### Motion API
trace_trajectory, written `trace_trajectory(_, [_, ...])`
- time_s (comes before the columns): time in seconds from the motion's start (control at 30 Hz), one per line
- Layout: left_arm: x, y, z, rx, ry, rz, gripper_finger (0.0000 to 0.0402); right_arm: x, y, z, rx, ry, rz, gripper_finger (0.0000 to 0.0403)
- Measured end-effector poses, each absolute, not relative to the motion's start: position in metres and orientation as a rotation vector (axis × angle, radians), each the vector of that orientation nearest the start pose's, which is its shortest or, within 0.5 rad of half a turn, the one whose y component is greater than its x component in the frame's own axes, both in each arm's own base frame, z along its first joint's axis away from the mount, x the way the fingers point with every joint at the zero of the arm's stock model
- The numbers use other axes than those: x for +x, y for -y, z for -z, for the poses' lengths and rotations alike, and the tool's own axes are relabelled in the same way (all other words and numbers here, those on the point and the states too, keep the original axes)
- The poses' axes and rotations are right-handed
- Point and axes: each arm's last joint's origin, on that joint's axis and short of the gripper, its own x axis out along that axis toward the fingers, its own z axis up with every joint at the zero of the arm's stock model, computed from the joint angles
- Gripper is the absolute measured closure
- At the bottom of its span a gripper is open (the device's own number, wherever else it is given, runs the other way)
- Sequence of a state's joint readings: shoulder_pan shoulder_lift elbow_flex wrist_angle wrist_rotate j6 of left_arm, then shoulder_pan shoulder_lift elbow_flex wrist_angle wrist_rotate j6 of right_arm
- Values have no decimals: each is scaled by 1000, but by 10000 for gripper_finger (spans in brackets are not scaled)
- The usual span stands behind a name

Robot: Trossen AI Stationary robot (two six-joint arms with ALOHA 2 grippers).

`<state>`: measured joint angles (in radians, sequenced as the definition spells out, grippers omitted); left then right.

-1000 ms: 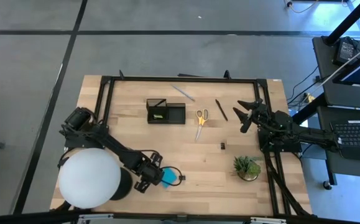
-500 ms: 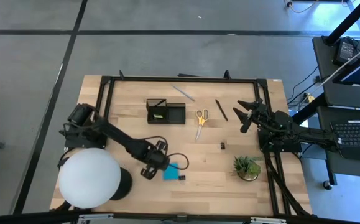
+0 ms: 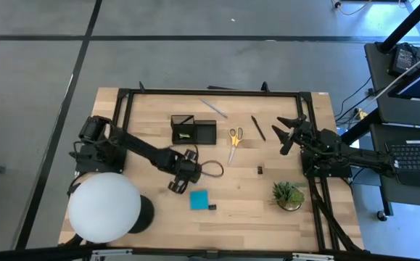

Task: Pick and place office supplies into organizer
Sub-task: Put the green pencil into the black desk organizer

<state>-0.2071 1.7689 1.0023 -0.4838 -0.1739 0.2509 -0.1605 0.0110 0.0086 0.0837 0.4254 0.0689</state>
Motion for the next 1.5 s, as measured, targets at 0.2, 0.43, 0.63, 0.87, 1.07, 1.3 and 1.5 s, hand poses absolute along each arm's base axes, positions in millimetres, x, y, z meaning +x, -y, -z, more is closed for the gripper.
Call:
trace_trajectory(0.2, [315, 40, -180, 390, -1090, 124, 382, 92, 27, -173, 49, 93, 584, 170])
trace_trajectory(0.43, [311, 7, -225, 324, -892, 17, 382, 92, 27, -173, 46, 93, 585, 170])
trace_trajectory(0.63, [300, -18, -270, 319, -654, -60, 382, 92, 27, -174, 46, 93, 584, 170])
trace_trajectory(0.87, [276, -42, -306, 248, -513, -168, 382, 92, 27, -174, 28, 88, 586, 170])
trace_trajectory(1.07, [273, -67, -314, 234, -441, -260, 382, 92, 27, -174, 28, 87, 586, 170])
trace_trajectory(1.3, [271, -95, -296, 192, -443, -356, 382, 92, 27, -174, 25, 87, 586, 170])
trace_trajectory(1.5, [277, -111, -285, 173, -464, -398, 382, 92, 27, -174, 24, 87, 586, 170])
